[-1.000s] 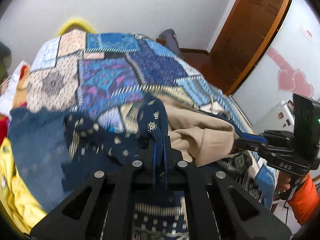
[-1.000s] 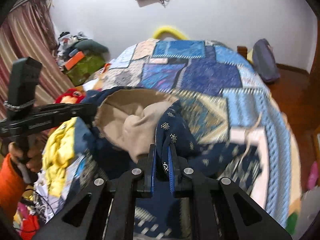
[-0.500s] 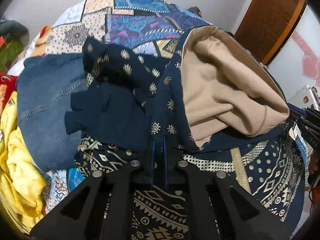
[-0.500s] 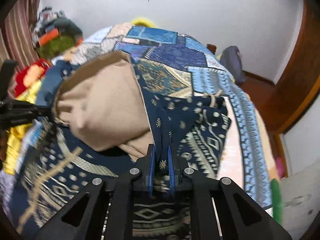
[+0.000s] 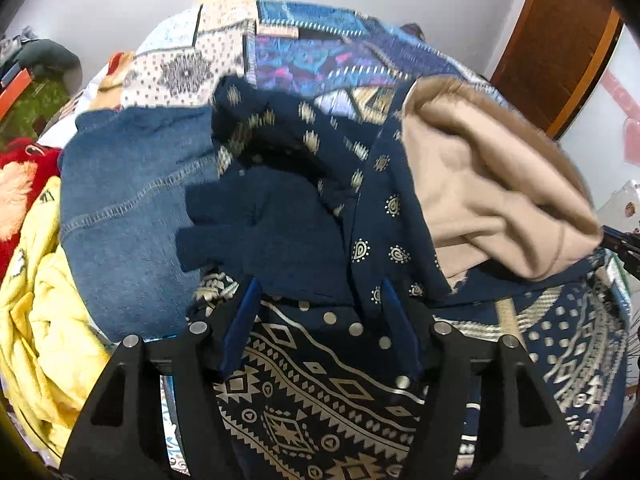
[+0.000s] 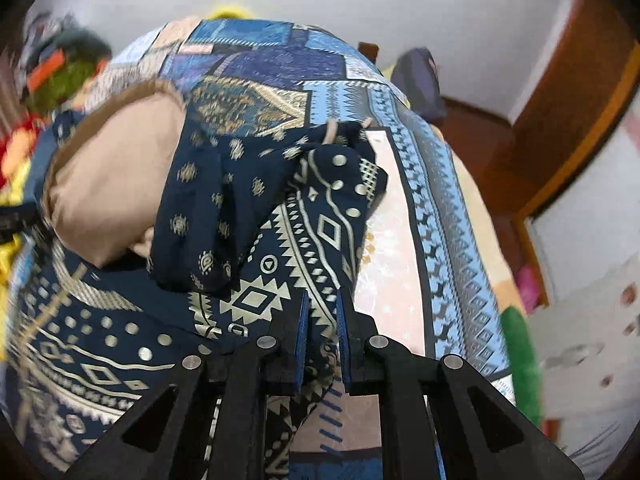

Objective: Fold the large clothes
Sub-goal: 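Fold the hood over the body with the right tool while the left tool holds the hoodie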

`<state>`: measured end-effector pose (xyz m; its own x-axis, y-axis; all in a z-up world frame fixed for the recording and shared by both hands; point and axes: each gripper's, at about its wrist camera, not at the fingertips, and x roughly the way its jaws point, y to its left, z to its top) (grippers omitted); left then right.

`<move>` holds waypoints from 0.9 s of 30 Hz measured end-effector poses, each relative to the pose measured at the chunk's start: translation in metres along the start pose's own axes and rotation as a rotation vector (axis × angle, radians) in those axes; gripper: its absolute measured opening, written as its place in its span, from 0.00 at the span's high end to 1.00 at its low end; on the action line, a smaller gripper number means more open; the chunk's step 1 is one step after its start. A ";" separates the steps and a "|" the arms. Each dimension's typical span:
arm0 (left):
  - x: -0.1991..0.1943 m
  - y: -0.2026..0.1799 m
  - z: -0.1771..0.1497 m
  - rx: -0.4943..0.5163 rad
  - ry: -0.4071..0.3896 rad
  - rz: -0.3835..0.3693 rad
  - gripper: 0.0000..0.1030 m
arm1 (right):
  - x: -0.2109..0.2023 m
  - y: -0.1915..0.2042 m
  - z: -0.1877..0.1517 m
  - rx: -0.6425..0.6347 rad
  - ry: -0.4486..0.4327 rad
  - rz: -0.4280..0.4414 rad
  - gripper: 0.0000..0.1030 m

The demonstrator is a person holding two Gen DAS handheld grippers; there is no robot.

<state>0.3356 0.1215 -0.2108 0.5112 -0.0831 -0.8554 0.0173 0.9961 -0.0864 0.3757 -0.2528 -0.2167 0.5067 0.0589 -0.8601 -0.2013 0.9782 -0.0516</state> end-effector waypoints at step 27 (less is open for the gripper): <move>0.101 -0.081 0.140 0.115 0.130 -0.179 0.90 | 0.007 0.009 0.019 0.015 -0.030 0.237 0.91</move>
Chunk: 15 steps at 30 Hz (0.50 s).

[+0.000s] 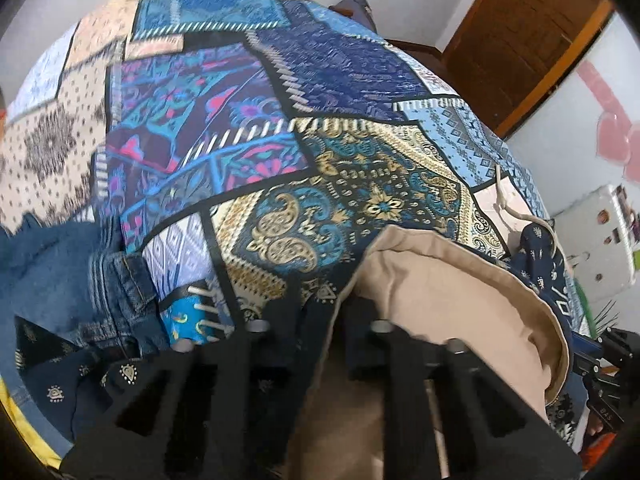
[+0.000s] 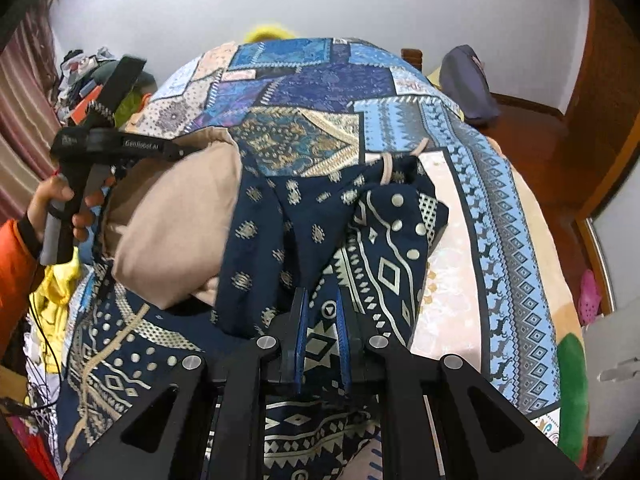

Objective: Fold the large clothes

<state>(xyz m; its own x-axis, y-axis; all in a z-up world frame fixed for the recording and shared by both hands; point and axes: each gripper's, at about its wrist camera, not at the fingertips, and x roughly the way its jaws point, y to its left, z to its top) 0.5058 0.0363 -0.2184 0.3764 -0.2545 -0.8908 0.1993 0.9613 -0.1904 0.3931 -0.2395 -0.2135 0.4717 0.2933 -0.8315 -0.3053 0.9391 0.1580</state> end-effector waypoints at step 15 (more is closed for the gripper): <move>-0.151 -0.109 -0.110 0.235 -0.148 -0.180 0.94 | -0.068 0.010 -0.013 0.018 -0.078 -0.017 0.91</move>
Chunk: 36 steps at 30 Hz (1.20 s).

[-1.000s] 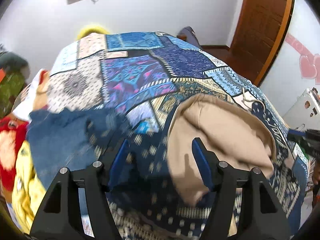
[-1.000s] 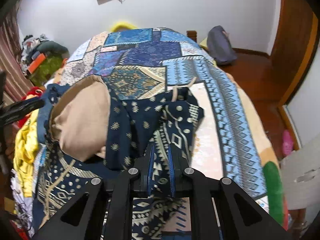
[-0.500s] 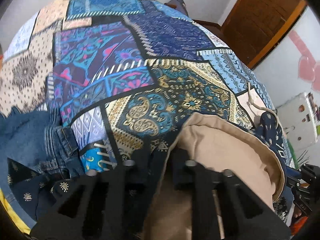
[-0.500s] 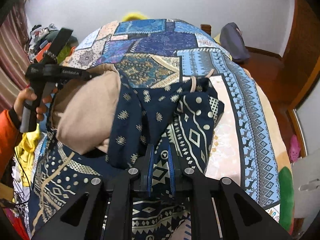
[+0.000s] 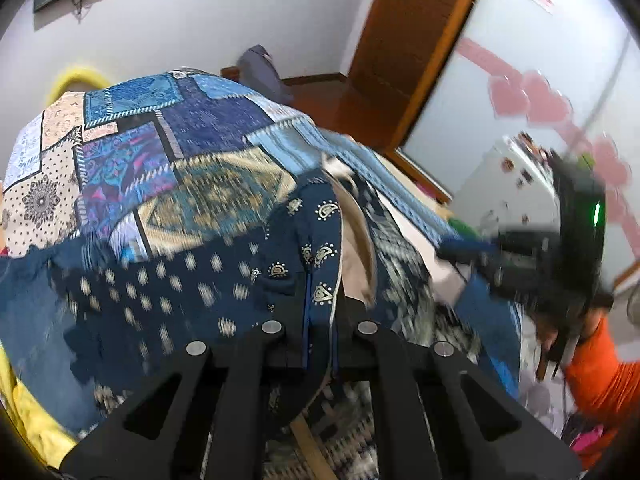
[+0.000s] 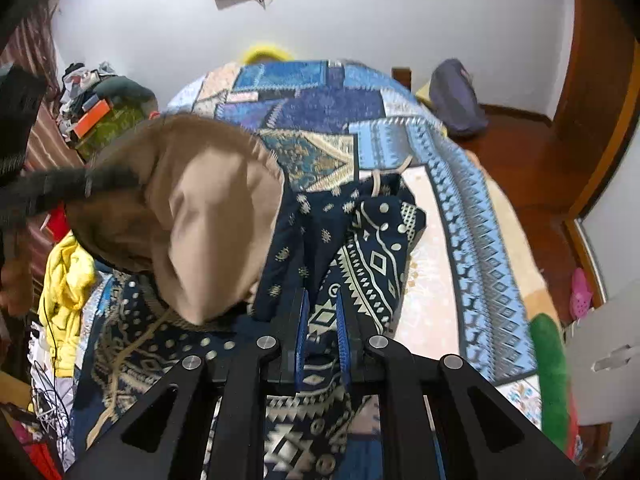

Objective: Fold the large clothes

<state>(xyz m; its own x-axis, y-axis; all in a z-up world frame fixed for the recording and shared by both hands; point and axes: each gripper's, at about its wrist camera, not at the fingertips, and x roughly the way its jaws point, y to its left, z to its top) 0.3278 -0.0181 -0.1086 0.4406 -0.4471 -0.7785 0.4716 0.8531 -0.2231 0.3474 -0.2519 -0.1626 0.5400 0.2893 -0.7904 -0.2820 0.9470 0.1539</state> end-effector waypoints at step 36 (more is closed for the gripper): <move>-0.057 0.035 -0.148 -0.053 0.041 0.289 0.43 | 0.034 0.076 -0.028 -0.169 0.253 0.115 0.91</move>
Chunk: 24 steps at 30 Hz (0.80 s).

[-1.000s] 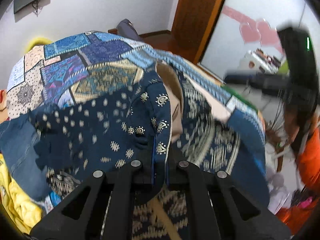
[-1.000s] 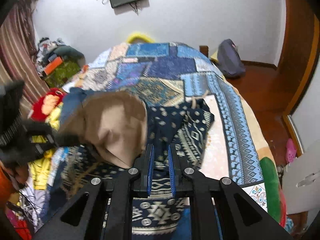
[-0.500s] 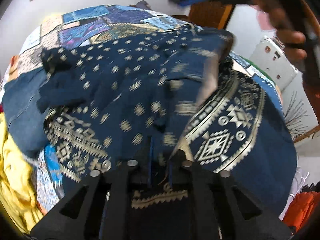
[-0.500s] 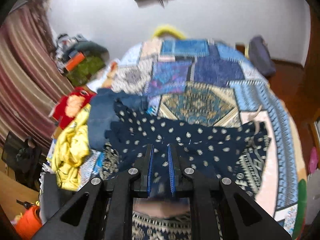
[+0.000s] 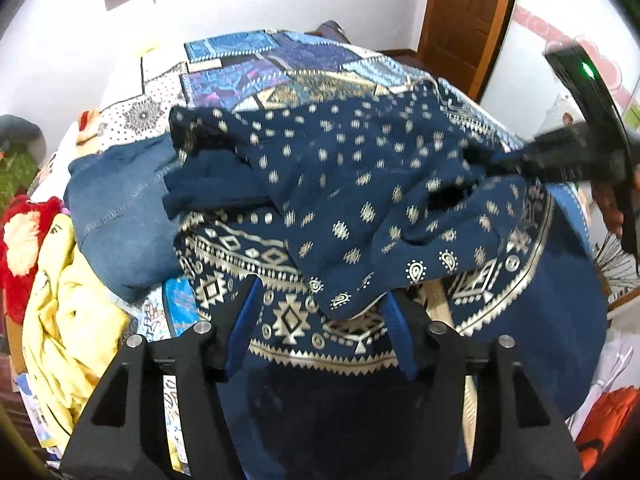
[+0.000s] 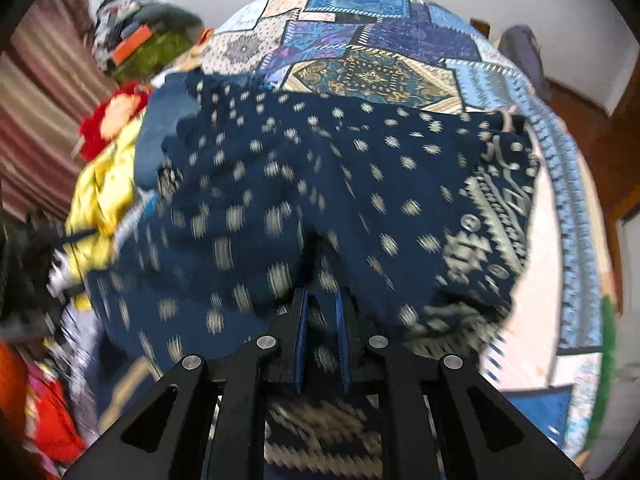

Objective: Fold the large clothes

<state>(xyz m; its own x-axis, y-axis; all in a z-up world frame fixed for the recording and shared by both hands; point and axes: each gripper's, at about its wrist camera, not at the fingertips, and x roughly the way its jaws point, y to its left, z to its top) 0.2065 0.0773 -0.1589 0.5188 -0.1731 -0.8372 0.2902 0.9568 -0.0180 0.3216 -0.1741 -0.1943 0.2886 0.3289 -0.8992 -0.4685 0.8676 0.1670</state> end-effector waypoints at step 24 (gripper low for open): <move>0.091 0.012 -0.012 -0.126 0.081 0.051 0.23 | -0.007 0.005 -0.050 -0.059 -0.108 -0.332 0.43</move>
<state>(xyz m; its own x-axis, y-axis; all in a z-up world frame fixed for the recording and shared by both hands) 0.2475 0.0762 -0.2423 0.4624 -0.1088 -0.8800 0.1594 0.9865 -0.0382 0.2760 -0.1907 -0.2074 0.5183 0.0723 -0.8521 -0.3803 0.9120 -0.1539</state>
